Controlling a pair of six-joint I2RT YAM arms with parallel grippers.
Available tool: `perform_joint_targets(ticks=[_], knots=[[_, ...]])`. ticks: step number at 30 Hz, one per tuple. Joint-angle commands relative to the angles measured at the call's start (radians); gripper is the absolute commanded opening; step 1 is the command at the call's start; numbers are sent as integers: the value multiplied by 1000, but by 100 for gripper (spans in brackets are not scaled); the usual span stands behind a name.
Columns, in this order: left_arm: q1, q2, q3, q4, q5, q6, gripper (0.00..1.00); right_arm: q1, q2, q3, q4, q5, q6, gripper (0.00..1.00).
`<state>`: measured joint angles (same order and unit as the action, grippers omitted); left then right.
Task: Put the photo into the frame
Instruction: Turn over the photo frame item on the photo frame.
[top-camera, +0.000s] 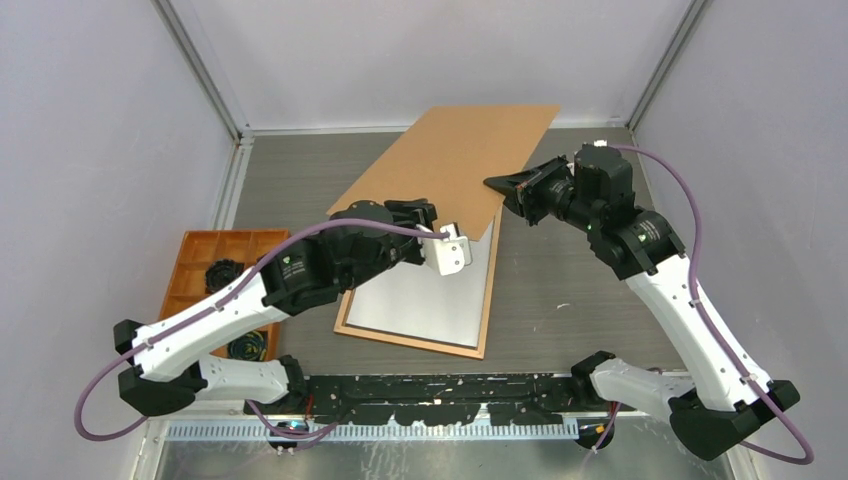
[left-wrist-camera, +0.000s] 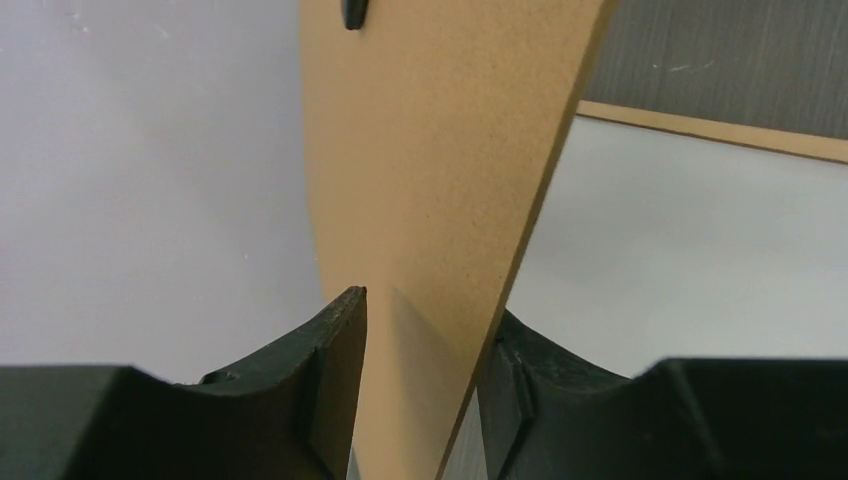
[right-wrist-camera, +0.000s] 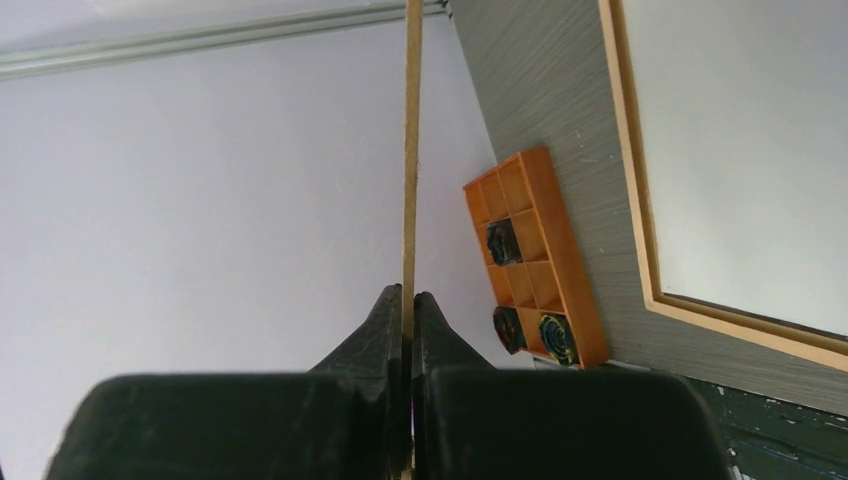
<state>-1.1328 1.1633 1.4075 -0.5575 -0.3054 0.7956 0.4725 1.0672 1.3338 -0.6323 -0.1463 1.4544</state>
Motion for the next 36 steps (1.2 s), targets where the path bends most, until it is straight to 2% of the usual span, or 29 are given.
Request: perform_joint_targets(ticks=[1,2,3,6,7,10,13,14,16,18,20,23,25,27,33,36], knots=[[5,-33,45,-95,69,-14,45,6,-30,5,181,-79,22,1],[5,-32,47,-102,69,-14,44,6,-27,5,189,-91,26,1],[4,-31,52,-108,71,-14,39,5,-24,5,196,-103,28,1],[5,-24,69,-94,45,25,8,5,-15,-3,224,-168,6,3],[5,-24,69,-64,13,39,1,4,-11,-1,241,-202,-24,10],[5,-35,41,72,-90,121,0,-5,19,75,147,-274,-194,37],[6,-61,-2,188,-134,221,0,-9,54,190,-36,-328,-500,63],[6,-67,-6,200,-133,249,0,-10,64,222,-90,-353,-601,70],[9,-77,1,192,-122,278,0,-12,90,307,-209,-371,-812,77],[12,-86,30,99,-69,290,0,-14,99,379,-342,-369,-1022,82],[16,-96,70,-29,27,296,0,-11,59,366,-353,-321,-1241,83],[16,-95,147,-215,88,302,0,-12,-69,157,-229,-228,-1578,93],[15,-74,225,-345,113,290,0,-11,-145,37,-132,-243,-1724,100],[15,-56,305,-464,139,267,0,-11,-175,-20,-92,-303,-1802,100],[15,-29,451,-660,221,250,0,-11,-122,21,-150,-524,-1865,100],[15,1,520,-749,254,232,0,-11,-157,-22,-60,-589,-1861,100]])
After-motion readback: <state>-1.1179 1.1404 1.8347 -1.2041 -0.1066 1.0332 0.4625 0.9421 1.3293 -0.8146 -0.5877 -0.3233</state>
